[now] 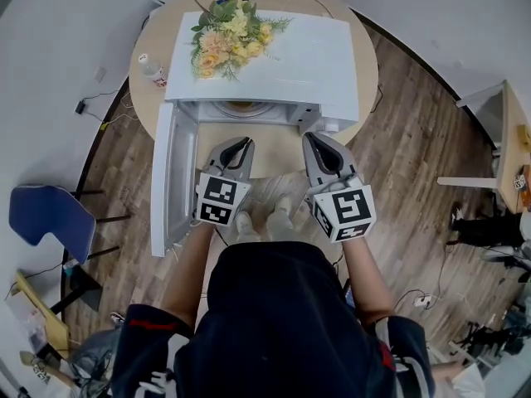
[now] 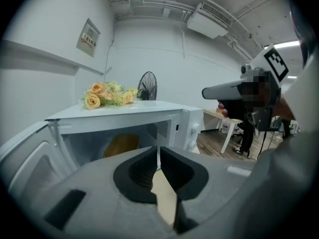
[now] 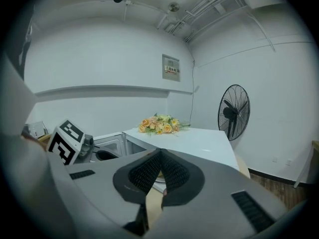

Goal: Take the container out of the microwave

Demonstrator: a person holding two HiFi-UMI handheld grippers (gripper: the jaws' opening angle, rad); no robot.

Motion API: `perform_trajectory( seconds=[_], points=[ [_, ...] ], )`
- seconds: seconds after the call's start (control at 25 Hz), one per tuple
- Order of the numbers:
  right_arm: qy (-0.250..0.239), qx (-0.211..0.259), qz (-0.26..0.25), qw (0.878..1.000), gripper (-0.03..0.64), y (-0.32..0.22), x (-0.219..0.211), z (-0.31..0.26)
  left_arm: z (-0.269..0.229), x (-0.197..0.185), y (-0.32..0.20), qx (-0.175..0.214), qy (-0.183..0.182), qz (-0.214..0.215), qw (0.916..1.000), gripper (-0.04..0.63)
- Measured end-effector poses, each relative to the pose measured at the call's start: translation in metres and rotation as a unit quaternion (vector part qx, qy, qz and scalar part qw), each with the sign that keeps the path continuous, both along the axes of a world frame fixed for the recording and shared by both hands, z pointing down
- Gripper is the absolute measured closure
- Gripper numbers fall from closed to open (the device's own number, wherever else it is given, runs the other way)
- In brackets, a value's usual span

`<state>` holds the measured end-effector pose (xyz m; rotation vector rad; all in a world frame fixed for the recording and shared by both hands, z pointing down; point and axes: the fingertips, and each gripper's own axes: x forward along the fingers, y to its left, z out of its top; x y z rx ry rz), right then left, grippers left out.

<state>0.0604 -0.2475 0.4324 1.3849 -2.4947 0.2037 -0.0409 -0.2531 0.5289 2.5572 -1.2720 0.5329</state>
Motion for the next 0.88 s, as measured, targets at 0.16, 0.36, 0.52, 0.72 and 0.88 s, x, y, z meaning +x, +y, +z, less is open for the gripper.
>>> perform_trajectory(
  seconds=[0.16,0.36,0.52,0.72,0.88],
  points=[
    [0.002,-0.014,-0.001,1.000,0.609,-0.006,0.006,0.013,0.031,-0.001,-0.025,-0.016,-0.040,0.005,0.9991,0.578],
    [0.003,-0.028,-0.003,1.000,0.609,-0.012,0.009,0.025,0.064,-0.002,-0.046,-0.037,-0.086,0.021,0.9954,0.578],
    [0.003,-0.037,-0.007,0.999,0.609,-0.014,0.007,0.032,0.079,-0.005,-0.059,-0.043,-0.125,0.032,0.9906,0.574],
    [0.004,-0.046,-0.010,0.999,0.609,-0.014,0.005,0.039,0.100,-0.004,-0.070,-0.056,-0.178,0.072,0.9798,0.468],
    [0.006,-0.053,-0.009,0.999,0.609,-0.013,0.007,0.045,0.114,-0.001,-0.079,-0.051,-0.231,0.106,0.9657,0.403]
  ],
)
